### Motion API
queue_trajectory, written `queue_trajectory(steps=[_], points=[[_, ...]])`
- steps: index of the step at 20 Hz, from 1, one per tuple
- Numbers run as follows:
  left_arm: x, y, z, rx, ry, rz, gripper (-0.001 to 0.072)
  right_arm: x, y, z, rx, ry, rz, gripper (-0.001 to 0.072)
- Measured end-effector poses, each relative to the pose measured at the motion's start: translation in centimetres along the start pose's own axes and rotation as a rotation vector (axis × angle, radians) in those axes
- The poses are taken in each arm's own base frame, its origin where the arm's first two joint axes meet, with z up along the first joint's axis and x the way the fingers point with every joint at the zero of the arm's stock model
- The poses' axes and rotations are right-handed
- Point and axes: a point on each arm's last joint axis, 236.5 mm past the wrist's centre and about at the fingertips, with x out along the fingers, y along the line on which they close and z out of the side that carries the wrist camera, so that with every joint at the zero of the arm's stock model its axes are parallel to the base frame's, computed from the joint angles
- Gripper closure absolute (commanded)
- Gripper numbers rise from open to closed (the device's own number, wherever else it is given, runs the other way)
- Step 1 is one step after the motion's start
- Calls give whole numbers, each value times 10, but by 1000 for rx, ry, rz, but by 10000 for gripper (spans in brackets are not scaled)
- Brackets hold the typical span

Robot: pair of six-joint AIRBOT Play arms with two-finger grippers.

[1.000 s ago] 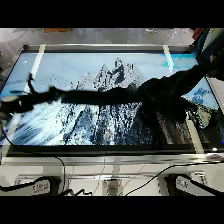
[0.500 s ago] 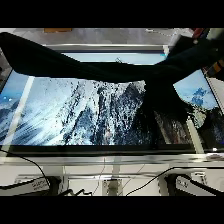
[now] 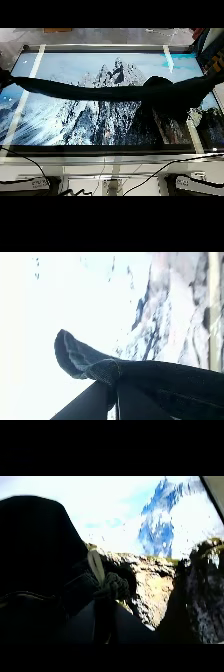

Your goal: Fold the clothes and pants, and hang the long-sleeved shirts on hangers.

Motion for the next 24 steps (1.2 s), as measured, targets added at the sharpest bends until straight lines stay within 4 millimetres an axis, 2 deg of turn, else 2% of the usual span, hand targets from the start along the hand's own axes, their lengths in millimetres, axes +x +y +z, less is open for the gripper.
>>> queue_trajectory(steps=[4,8,13,16,19,24], points=[[6,21,-41,14,141,28,687,24,-25,-63,54,205,-31,674],[-6,46,-93,12,268,18,687,22,-46,-123,111,295,-58,674],[-14,80,-185,-97,442,26,688,15,-45,-207,95,456,-50,674],[-15,93,-236,-139,561,55,688,15,-40,-250,84,578,-31,674],[-16,106,-262,-146,621,100,688,19,-37,-288,81,689,-21,674],[-15,120,-272,-135,633,152,687,22,-36,-344,76,854,-22,674]])
